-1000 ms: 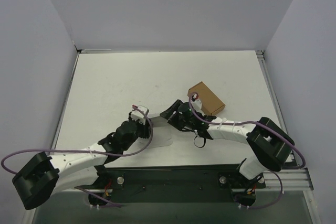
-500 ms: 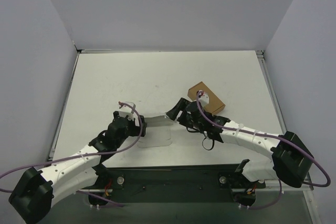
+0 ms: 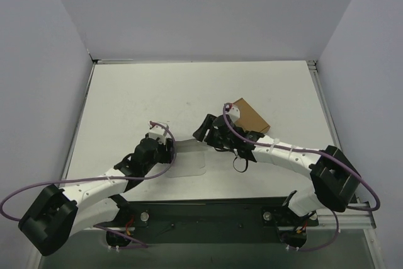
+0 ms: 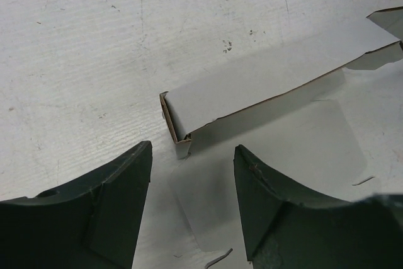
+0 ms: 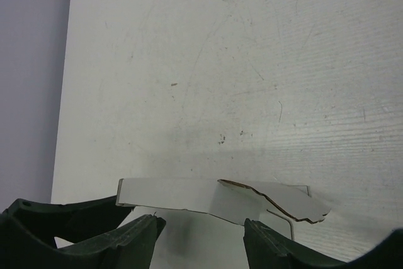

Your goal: Fold the paper box

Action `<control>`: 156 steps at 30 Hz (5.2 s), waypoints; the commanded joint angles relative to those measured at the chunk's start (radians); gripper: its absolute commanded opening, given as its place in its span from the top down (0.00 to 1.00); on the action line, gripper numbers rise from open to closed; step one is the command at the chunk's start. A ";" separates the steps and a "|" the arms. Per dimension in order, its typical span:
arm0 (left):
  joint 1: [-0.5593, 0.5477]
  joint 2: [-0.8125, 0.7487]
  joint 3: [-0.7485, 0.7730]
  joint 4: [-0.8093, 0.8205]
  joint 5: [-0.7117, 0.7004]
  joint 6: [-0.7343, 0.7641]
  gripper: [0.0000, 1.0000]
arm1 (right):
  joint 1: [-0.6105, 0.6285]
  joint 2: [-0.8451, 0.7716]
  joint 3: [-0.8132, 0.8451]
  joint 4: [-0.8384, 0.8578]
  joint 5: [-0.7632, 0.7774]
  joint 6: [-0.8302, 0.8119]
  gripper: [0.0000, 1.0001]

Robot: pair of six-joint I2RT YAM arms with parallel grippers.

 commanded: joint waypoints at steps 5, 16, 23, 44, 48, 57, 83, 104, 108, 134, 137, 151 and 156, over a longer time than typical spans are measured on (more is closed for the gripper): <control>0.007 0.039 0.021 0.111 0.011 0.045 0.45 | -0.003 0.070 0.050 0.016 -0.014 -0.010 0.43; 0.006 0.046 0.001 0.162 -0.009 0.062 0.58 | -0.009 0.122 0.070 0.050 -0.019 -0.027 0.43; 0.006 0.064 0.007 0.165 -0.020 0.066 0.63 | -0.008 0.118 0.076 0.041 -0.029 -0.028 0.41; -0.031 0.047 0.002 0.163 -0.055 0.086 0.66 | 0.017 0.118 0.137 -0.045 0.066 -0.040 0.44; -0.036 0.049 0.004 0.163 -0.060 0.088 0.66 | 0.017 0.138 0.140 -0.049 0.049 -0.022 0.45; -0.049 0.049 0.004 0.166 -0.064 0.096 0.67 | -0.001 0.178 0.110 0.073 -0.022 0.036 0.46; -0.100 0.075 0.010 0.183 -0.073 0.108 0.68 | -0.029 0.225 -0.045 0.433 0.014 0.363 1.00; 0.012 0.225 0.163 0.099 0.035 0.050 0.84 | 0.041 -0.112 -0.206 0.236 0.197 0.049 0.55; 0.017 0.243 0.171 0.102 0.068 0.040 0.84 | 0.164 -0.149 -0.180 0.073 0.305 0.003 0.58; 0.015 0.277 0.150 0.177 0.101 0.057 0.86 | 0.014 0.078 -0.194 0.089 0.201 0.036 0.55; 0.015 0.282 0.153 0.179 0.101 0.057 0.86 | 0.009 0.106 -0.190 0.096 0.182 0.050 0.54; 0.009 0.297 0.157 0.189 0.104 0.059 0.87 | 0.006 0.155 -0.219 0.203 0.155 0.082 0.53; 0.001 0.303 0.159 0.189 0.104 0.059 0.87 | 0.009 0.127 -0.263 0.358 0.158 0.038 0.55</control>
